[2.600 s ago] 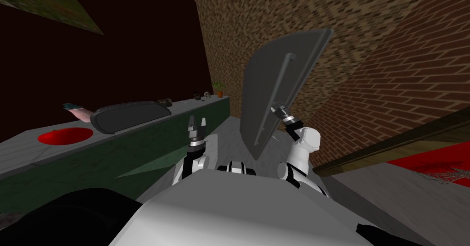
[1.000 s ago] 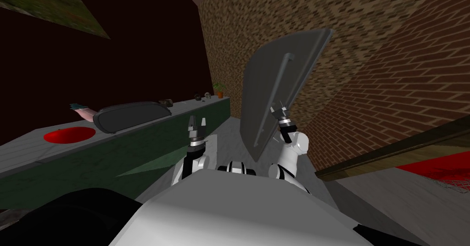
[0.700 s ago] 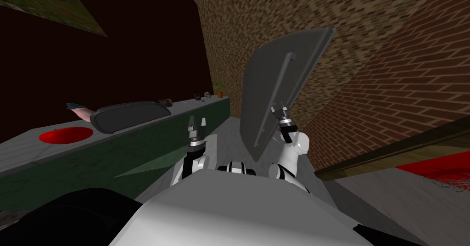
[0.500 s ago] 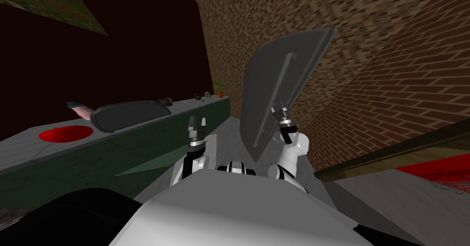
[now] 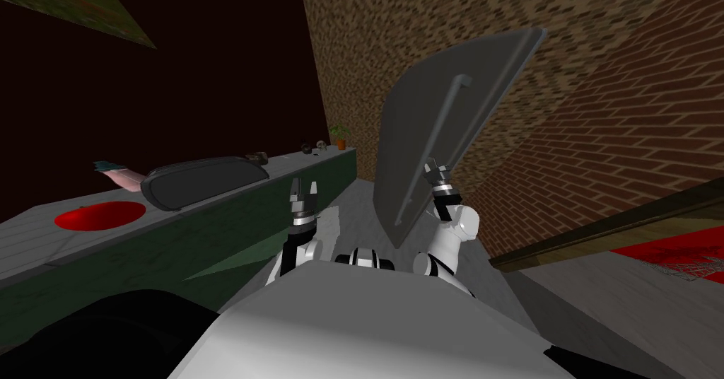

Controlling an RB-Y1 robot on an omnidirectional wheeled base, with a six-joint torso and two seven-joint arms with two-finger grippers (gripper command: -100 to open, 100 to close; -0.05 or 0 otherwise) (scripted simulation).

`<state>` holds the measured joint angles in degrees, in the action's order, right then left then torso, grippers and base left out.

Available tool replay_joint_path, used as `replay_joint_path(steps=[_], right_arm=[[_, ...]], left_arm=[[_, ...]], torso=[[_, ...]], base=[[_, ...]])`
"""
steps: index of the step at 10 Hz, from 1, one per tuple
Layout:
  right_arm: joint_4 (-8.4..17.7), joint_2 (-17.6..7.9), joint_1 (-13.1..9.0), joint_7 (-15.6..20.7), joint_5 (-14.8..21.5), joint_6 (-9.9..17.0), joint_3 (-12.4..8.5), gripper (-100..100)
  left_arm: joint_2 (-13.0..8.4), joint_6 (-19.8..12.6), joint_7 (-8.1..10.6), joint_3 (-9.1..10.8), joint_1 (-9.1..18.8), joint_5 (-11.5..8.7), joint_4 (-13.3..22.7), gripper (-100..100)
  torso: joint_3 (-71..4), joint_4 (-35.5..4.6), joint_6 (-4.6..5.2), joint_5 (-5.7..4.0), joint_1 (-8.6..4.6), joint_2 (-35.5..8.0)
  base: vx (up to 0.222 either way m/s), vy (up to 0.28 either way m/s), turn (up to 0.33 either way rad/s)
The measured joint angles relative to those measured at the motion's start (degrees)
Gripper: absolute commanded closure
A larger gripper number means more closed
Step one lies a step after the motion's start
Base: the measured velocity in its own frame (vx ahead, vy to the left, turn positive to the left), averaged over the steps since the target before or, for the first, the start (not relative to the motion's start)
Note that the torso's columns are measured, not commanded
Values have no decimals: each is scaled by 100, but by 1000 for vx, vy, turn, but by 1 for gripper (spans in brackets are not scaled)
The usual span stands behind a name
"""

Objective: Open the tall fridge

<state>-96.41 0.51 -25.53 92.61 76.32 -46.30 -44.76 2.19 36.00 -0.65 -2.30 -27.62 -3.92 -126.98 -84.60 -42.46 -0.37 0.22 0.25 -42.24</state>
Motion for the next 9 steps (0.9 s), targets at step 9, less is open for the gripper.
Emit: replay_joint_path(steps=[9], right_arm=[[-181, 82, -69, 215, 262, 494, -311, 100]], left_arm=[[0, 0, 0, 0, 0, 0, 0, 0]], torso=[[25, -23, 15, 16, 23, -46]], base=[[-11, 210, -24]])
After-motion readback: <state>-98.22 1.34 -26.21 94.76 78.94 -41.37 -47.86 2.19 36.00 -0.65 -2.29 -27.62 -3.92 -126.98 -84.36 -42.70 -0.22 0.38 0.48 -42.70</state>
